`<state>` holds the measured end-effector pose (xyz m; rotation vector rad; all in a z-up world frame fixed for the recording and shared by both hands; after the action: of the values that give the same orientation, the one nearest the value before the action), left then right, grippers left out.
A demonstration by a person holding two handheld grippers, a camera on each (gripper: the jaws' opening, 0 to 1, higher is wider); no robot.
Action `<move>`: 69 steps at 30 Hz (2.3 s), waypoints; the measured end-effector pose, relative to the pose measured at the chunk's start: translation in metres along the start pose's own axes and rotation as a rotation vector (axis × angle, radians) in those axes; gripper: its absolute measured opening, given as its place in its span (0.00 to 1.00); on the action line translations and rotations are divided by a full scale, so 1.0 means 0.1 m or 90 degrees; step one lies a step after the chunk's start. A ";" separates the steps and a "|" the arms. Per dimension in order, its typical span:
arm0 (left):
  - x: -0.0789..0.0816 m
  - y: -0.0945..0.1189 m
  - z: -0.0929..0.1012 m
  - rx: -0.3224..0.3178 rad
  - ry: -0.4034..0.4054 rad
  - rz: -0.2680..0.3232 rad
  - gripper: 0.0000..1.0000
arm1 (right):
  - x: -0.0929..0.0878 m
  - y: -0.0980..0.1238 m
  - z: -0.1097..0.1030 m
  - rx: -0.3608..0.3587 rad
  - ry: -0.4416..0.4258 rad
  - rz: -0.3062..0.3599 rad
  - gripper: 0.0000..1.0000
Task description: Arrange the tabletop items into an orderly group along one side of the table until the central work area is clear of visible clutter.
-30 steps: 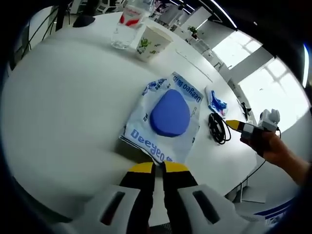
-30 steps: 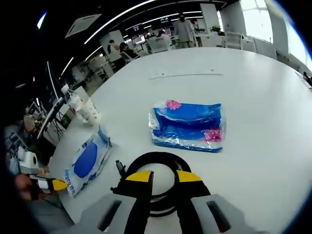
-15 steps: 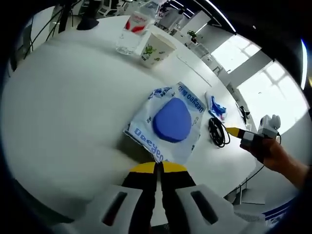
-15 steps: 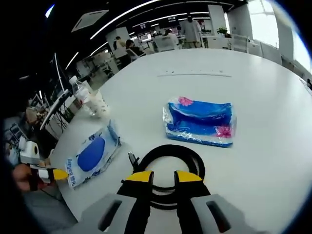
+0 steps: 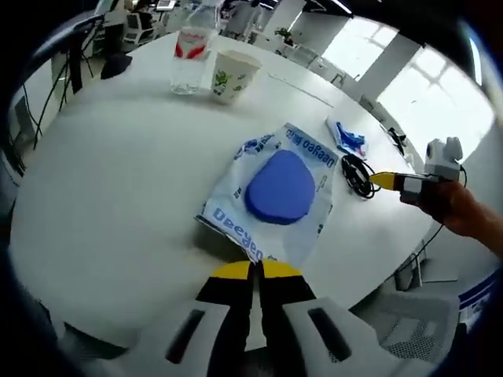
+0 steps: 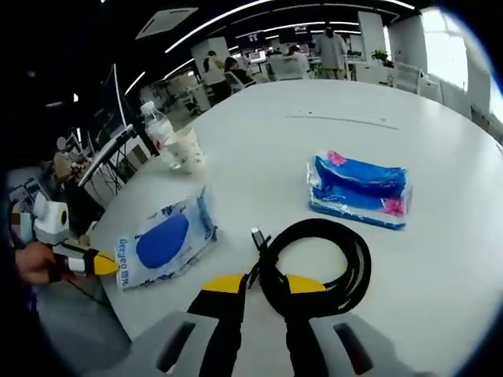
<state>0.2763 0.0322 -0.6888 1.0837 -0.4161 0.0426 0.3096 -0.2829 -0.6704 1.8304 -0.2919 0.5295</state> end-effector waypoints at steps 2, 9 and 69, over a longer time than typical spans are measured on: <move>-0.03 0.03 -0.05 -0.001 0.004 0.000 0.00 | -0.03 -0.01 -0.05 0.005 0.002 -0.003 0.17; -0.01 0.11 -0.25 0.013 -0.001 -0.004 0.00 | -0.11 -0.08 -0.20 0.027 0.011 -0.016 0.20; -0.09 0.23 -0.49 -0.005 0.095 0.009 0.01 | -0.09 -0.47 -0.96 0.117 0.006 -0.059 0.03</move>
<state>0.2773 0.0866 -0.6924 1.0622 -0.2897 0.1334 0.3034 -0.1775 -0.6902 2.0076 -0.1541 0.5139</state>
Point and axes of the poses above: the point that each gripper's makers call its tool centre point, and the gripper's own axes: y roughly backward along the fingers, z roughly to its right, x roughly out of its top, the point moved 8 cm from there along y, roughly backward along the fingers, and after that the axes turned 11 degrees about -z, right-handed, at the moved point
